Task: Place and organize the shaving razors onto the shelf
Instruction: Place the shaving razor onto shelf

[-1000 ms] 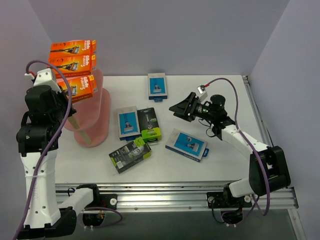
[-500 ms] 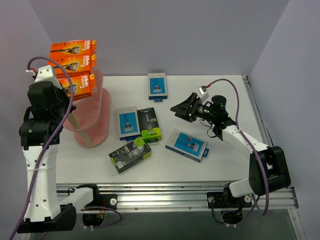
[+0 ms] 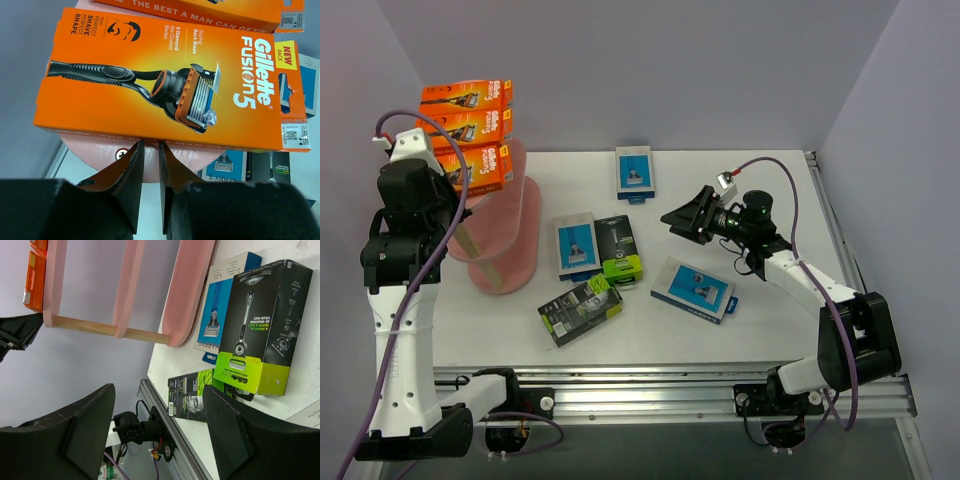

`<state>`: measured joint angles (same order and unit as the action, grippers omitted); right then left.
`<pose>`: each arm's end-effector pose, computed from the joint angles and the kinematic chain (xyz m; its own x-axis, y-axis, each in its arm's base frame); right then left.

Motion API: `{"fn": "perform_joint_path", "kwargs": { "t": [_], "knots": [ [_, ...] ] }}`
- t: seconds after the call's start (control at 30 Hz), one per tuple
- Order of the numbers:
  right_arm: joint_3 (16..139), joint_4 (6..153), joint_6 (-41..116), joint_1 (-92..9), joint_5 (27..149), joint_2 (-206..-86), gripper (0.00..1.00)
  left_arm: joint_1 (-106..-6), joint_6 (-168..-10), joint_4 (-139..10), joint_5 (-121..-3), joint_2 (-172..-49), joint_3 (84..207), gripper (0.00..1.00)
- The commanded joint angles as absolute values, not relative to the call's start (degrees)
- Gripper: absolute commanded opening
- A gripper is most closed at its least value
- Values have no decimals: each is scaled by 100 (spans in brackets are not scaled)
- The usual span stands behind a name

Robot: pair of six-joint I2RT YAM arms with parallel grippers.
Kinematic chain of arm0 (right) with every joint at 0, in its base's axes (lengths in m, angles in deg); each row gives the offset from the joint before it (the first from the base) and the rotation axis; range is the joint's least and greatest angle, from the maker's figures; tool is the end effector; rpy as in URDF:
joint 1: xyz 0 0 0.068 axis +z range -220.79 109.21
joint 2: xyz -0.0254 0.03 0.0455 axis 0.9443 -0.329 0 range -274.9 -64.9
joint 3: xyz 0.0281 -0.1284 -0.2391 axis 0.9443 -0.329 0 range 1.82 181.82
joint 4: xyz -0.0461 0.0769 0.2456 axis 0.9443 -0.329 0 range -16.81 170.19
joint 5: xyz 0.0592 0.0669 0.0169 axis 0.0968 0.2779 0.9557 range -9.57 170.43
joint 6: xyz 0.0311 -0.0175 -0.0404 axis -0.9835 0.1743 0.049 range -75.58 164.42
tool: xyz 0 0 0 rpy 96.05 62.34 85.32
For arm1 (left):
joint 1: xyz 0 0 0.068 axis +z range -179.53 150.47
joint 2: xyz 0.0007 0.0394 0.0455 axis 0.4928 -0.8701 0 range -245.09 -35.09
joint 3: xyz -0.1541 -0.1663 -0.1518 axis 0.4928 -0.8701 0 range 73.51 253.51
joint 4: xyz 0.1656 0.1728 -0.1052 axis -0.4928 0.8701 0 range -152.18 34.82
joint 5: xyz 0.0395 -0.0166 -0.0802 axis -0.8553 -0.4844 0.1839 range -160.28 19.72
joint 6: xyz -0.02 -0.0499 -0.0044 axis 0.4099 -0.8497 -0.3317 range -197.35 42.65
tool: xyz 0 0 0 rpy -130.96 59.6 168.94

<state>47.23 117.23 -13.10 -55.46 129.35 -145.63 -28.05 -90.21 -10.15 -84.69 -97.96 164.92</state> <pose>0.2913 0.1077 0.2843 -0.7441 0.3707 -0.5558 -0.5080 0.2266 0.8311 0.1854 0.0137 0.4750 -0.3320 -0.2243 -0.9162 -0.3356 0.9358 -0.1075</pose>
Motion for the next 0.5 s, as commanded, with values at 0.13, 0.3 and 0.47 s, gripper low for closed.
{"fn": "perform_joint_path", "kwargs": {
  "t": [0.13, 0.3, 0.47],
  "knots": [
    [4753, 12010, -1210, -5602, 13087, -14558, 66, -2742, -8886, -1305, -8733, -9776, 16685, 27],
    [4761, 12001, -1210, -5620, 13096, -14558, 66, -2742, -8860, -1279, -8812, -9749, 16632, 27],
    [4761, 12010, -1218, -5611, 13105, -14567, 66, -2742, -8851, -1261, -8970, -9688, 16553, 27]
  ]
}}
